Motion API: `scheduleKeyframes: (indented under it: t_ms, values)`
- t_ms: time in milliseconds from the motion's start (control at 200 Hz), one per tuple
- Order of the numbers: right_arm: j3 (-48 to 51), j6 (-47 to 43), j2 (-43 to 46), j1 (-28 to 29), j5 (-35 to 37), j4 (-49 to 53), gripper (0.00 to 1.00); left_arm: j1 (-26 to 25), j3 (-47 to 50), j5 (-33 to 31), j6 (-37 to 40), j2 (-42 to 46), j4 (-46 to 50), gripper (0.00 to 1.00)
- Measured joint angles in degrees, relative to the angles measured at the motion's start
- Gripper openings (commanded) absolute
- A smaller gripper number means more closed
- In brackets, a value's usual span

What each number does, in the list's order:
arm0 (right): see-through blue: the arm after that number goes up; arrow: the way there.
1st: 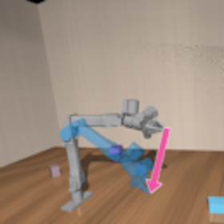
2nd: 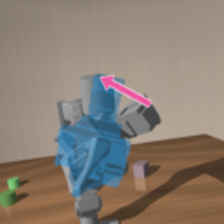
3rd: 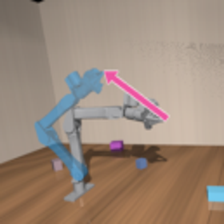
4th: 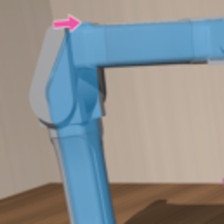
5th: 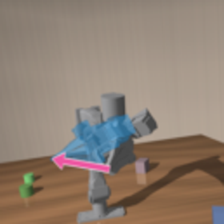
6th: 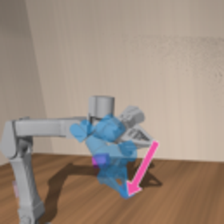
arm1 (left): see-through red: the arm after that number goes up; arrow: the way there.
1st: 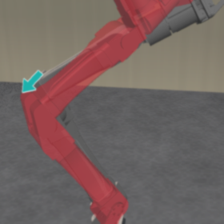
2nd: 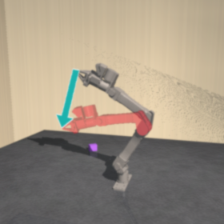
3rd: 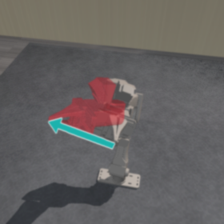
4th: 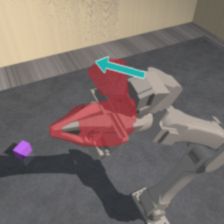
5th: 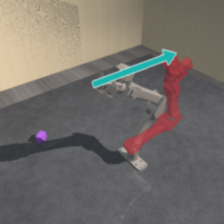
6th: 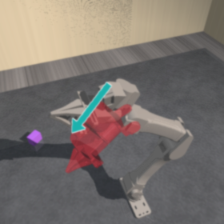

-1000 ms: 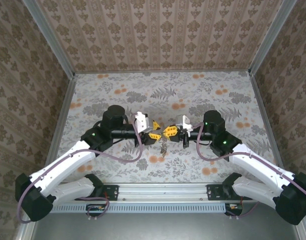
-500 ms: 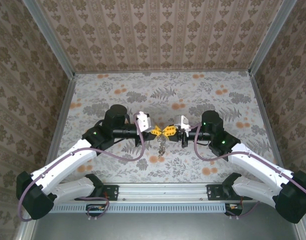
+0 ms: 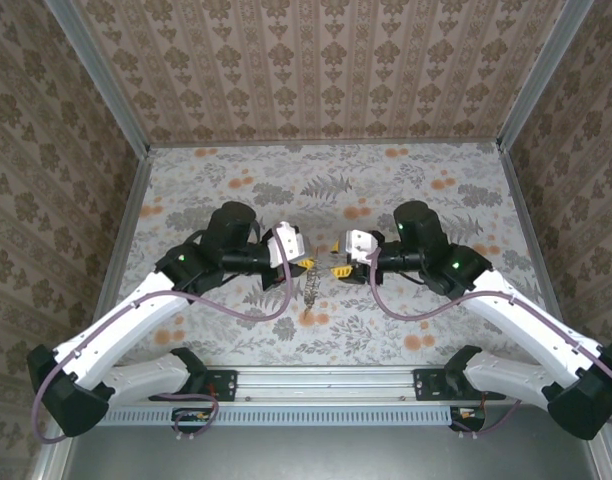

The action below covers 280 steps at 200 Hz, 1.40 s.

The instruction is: Put the keys on the keyring

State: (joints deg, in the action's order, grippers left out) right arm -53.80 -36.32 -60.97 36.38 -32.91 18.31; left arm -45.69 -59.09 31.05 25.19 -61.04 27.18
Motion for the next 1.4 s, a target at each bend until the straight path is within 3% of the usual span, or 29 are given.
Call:
scheduleKeyframes:
  t_ms: [125,275,780,875,1240,1305,1330,1400]
  values:
    - [0.0,0.5,-1.4,0.7,1.2,-0.2,0.41,0.0,-0.9,0.2,0.6,-2.0,2.0,0.0]
    - [-0.1,1.9,-2.3,1.1,1.6,-0.5,0.3,0.0,-1.2,0.2,1.3,-3.5,4.3,0.0]
    - [-0.2,3.4,-4.8,4.0,2.7,-1.5,0.22,0.0,-1.4,0.7,1.7,-3.9,4.6,0.0]
    - [-0.2,3.7,-4.8,4.0,2.7,-1.4,0.08,0.0,-1.4,0.7,1.7,-3.9,4.6,0.0]
    - [-0.5,4.8,-6.2,4.0,1.6,-0.9,0.12,0.0,-1.3,0.6,1.7,-4.2,5.3,0.0]
    - [-0.5,5.1,-6.6,4.0,1.2,-0.8,0.07,0.0,-1.3,0.6,1.7,-4.2,5.5,0.0]
    - [-0.6,5.0,-6.7,4.0,1.0,-0.7,0.0,0.0,-1.3,0.6,1.7,-4.2,5.6,0.0]
    - [-1.3,5.4,-7.3,4.0,0.6,0.3,0.0,0.0,-1.3,0.6,1.9,-4.2,5.9,0.0]
